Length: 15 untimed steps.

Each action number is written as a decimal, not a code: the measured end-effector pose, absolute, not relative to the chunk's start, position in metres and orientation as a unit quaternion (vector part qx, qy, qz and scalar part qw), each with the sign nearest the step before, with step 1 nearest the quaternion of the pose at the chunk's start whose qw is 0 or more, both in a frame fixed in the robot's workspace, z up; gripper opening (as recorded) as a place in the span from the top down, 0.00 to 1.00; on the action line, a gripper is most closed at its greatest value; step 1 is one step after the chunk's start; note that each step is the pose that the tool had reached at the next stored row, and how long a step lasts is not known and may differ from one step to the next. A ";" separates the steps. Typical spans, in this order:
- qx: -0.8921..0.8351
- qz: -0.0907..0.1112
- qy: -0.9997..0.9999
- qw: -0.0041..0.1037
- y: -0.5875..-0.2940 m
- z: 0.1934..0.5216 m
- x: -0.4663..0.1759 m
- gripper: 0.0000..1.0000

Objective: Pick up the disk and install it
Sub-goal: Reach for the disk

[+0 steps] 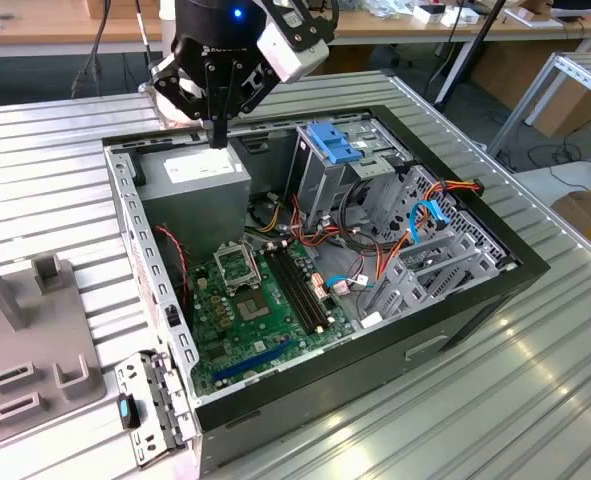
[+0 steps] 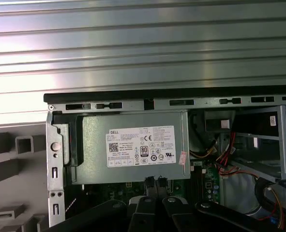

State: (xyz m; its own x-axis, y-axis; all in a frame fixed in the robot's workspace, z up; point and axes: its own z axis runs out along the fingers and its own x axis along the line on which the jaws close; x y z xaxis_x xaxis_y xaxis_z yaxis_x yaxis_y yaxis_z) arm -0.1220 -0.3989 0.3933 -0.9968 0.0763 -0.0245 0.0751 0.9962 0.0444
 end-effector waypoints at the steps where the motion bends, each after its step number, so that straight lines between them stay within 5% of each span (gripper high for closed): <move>1: 0.038 0.022 0.999 0.013 -0.399 0.393 -0.122 0.89; 15: 0.038 0.022 0.999 0.013 -0.399 0.393 -0.140 0.89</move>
State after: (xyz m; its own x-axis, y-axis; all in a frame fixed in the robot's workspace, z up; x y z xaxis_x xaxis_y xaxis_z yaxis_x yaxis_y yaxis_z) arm -0.1395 -0.3991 0.3933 -0.9968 0.0762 -0.0244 0.0751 0.9962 0.0443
